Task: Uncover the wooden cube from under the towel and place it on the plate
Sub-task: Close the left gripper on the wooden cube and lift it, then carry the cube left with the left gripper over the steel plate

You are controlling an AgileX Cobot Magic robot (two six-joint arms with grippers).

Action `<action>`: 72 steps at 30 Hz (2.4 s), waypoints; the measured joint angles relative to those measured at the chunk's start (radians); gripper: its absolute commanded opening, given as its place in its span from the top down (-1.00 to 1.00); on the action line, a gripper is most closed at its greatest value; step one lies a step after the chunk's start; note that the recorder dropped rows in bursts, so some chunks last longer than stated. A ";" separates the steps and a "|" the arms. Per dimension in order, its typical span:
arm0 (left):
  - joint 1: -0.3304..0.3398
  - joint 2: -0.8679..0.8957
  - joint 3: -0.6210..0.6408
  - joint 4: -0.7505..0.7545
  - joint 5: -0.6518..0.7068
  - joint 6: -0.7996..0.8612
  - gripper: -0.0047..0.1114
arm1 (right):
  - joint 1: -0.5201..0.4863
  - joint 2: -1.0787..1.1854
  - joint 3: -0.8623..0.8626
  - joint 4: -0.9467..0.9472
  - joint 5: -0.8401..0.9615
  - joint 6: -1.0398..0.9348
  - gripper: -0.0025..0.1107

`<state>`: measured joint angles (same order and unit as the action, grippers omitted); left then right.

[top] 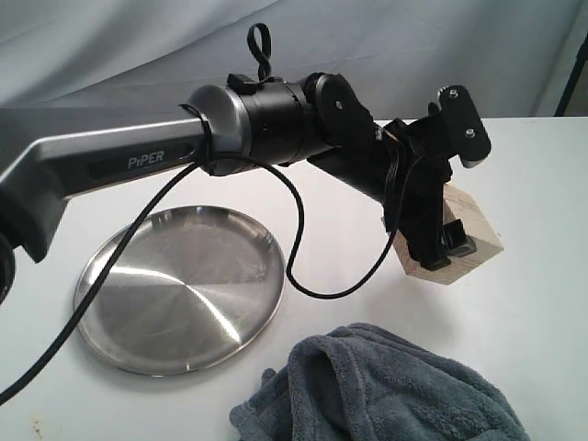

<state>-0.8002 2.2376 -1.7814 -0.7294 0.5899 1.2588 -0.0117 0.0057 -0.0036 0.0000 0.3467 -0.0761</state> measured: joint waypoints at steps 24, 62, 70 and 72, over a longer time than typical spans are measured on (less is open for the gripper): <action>0.173 -0.034 0.000 0.021 0.122 -0.067 0.92 | 0.000 0.000 0.000 0.000 0.000 0.000 0.96; 0.497 -0.368 0.540 0.109 0.050 -0.139 0.92 | 0.000 0.000 0.000 0.000 0.000 0.000 0.96; 0.497 -0.378 0.661 0.098 -0.160 -0.134 0.92 | 0.000 0.000 0.000 0.000 0.000 0.000 0.96; 0.497 -0.380 0.671 0.078 -0.195 -0.131 0.92 | 0.000 0.000 0.000 0.000 0.000 0.000 0.96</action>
<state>-0.3032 1.8575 -1.1103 -0.6515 0.3949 1.1282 -0.0117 0.0057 -0.0036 0.0000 0.3467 -0.0761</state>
